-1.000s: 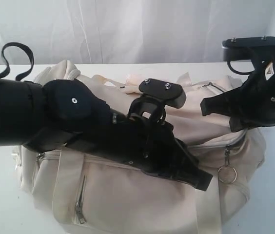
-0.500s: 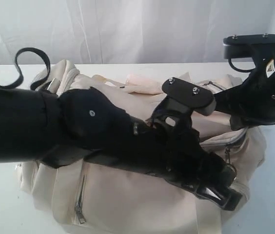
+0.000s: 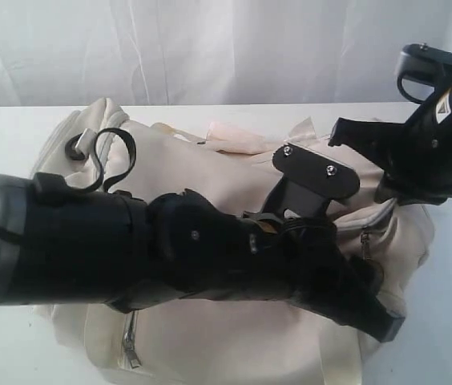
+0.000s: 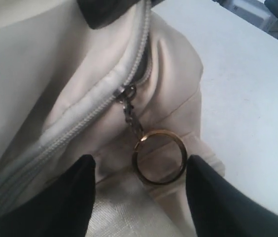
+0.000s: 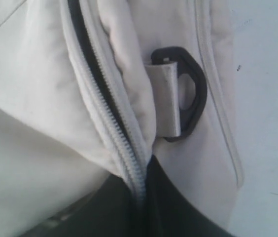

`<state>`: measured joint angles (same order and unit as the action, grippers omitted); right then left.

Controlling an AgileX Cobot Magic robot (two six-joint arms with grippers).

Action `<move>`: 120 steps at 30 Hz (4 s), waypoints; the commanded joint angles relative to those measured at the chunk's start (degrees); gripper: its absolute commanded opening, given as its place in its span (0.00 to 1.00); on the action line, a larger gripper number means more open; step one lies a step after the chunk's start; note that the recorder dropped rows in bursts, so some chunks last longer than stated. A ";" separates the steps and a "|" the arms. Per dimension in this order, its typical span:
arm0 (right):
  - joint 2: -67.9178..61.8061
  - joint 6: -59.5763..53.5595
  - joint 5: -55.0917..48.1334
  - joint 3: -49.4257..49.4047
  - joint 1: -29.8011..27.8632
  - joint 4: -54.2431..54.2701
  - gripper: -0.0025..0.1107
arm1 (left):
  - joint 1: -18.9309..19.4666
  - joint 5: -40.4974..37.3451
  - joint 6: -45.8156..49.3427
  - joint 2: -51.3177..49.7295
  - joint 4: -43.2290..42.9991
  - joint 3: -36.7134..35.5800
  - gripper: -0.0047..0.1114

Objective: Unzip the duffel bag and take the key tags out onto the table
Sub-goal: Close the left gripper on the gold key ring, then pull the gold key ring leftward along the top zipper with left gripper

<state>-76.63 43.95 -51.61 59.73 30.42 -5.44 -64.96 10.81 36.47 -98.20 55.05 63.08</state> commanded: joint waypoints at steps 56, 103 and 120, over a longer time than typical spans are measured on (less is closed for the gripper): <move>0.83 1.18 0.05 0.22 -0.20 -9.59 0.02 | -0.14 -7.92 4.44 2.18 0.84 1.98 0.04; 0.62 1.09 -1.46 0.13 -0.20 -12.59 0.02 | 19.27 -35.02 -8.33 20.47 -19.71 -9.33 0.04; 0.62 1.09 -1.46 0.13 -0.20 -12.59 0.02 | 29.95 -49.85 -25.33 33.35 -45.42 -9.33 0.04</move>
<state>-76.63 44.98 -51.88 59.73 30.88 -12.57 -36.71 -35.85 12.17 -66.93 11.63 54.32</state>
